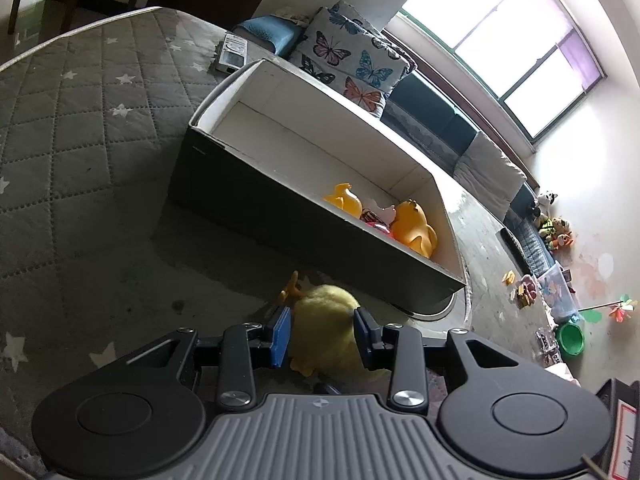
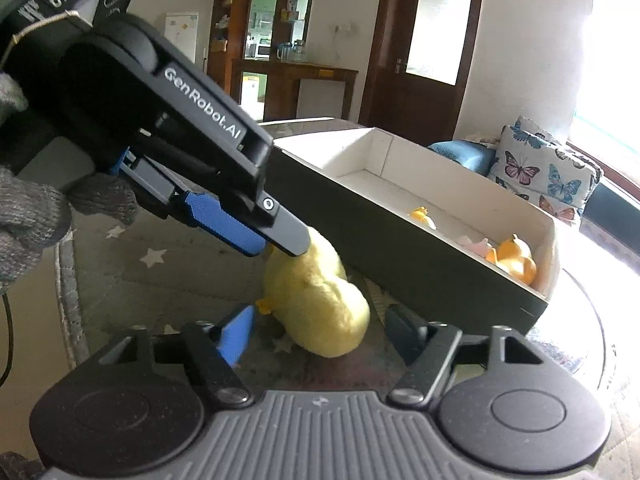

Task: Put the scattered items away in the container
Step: 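Close the left gripper on the fuzzy yellow duck plush, then lift the fuzzy duck over the box and lower it inside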

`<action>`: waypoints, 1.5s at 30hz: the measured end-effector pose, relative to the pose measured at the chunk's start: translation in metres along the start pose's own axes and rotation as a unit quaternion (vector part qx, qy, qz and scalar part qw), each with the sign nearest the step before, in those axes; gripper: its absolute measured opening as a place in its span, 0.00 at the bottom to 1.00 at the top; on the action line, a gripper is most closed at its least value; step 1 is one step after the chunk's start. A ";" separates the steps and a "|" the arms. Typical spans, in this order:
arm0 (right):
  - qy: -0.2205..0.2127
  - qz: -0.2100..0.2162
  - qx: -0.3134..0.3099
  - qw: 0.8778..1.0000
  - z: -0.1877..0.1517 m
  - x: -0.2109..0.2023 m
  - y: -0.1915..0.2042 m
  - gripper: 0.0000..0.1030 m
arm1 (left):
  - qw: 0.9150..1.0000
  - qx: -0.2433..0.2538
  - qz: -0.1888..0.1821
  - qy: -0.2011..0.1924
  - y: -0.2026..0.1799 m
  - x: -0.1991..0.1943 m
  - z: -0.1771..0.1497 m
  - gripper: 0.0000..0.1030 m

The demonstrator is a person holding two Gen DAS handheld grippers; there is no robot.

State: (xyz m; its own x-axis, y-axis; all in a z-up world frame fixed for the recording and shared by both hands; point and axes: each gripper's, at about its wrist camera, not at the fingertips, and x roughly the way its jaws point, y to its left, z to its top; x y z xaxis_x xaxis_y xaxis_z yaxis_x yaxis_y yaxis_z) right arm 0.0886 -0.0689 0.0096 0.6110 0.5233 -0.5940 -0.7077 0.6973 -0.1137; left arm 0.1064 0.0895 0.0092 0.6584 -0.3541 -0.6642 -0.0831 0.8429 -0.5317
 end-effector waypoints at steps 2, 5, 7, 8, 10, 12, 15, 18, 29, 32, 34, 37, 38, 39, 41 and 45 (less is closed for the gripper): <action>0.003 0.005 0.006 1.000 0.001 0.004 -0.002 0.59 | 1.000 -0.002 0.000 -0.001 -0.001 0.001 0.003 0.37; 0.007 0.008 0.012 1.000 0.001 0.008 -0.001 0.52 | 1.000 -0.004 0.001 0.000 -0.003 0.005 0.004 0.37; 0.010 0.011 0.011 1.000 0.001 0.007 0.001 0.49 | 1.000 -0.007 0.002 0.001 -0.003 0.007 0.005 0.37; 0.011 0.013 0.009 1.000 0.001 0.006 0.002 0.49 | 1.000 -0.009 0.003 0.001 -0.003 0.009 0.005 0.37; 0.011 0.014 0.004 1.000 -0.001 0.003 0.005 0.49 | 1.000 -0.011 0.006 0.001 -0.003 0.010 0.006 0.37; 0.011 0.012 0.004 1.000 -0.002 0.003 0.005 0.49 | 1.000 -0.013 0.007 0.002 -0.003 0.012 0.005 0.37; 0.012 0.008 0.011 1.000 -0.002 0.004 0.004 0.45 | 1.000 -0.013 0.008 0.003 -0.002 0.012 0.004 0.35; 0.013 0.002 0.014 1.000 -0.002 0.005 0.005 0.41 | 1.000 -0.010 0.008 0.004 -0.003 0.011 0.004 0.35; -0.028 -0.019 0.004 0.999 0.012 -0.019 0.006 0.40 | 0.999 0.022 -0.008 -0.026 -0.023 -0.012 0.014 0.34; -0.045 -0.030 0.002 0.999 0.024 -0.025 0.001 0.40 | 0.999 0.033 -0.013 -0.041 -0.032 -0.016 0.024 0.34; -0.055 -0.037 0.001 0.998 0.032 -0.026 -0.002 0.40 | 0.998 0.042 -0.015 -0.049 -0.038 -0.017 0.032 0.34; -0.066 -0.049 0.003 0.997 0.046 -0.025 -0.009 0.40 | 0.997 0.054 -0.019 -0.061 -0.048 -0.018 0.044 0.34; -0.069 -0.053 0.004 0.996 0.050 -0.022 -0.011 0.40 | 0.996 0.056 -0.019 -0.064 -0.050 -0.016 0.049 0.34; -0.071 -0.056 0.005 0.996 0.054 -0.020 -0.013 0.40 | 0.996 0.059 -0.019 -0.066 -0.051 -0.015 0.053 0.34; -0.075 -0.063 0.004 0.995 0.062 -0.015 -0.016 0.40 | 0.995 0.063 -0.019 -0.072 -0.055 -0.012 0.062 0.34; -0.075 -0.071 0.006 0.995 0.076 0.001 -0.024 0.40 | 0.995 0.066 -0.016 -0.075 -0.057 -0.001 0.079 0.34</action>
State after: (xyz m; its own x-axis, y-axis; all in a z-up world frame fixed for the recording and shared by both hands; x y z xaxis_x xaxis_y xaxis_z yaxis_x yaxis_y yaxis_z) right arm 0.1333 -0.0482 0.0719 0.7510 0.4857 -0.4472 -0.6067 0.7749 -0.1772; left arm 0.1694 0.0743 0.0817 0.7641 -0.3252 -0.5571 0.0325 0.8819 -0.4702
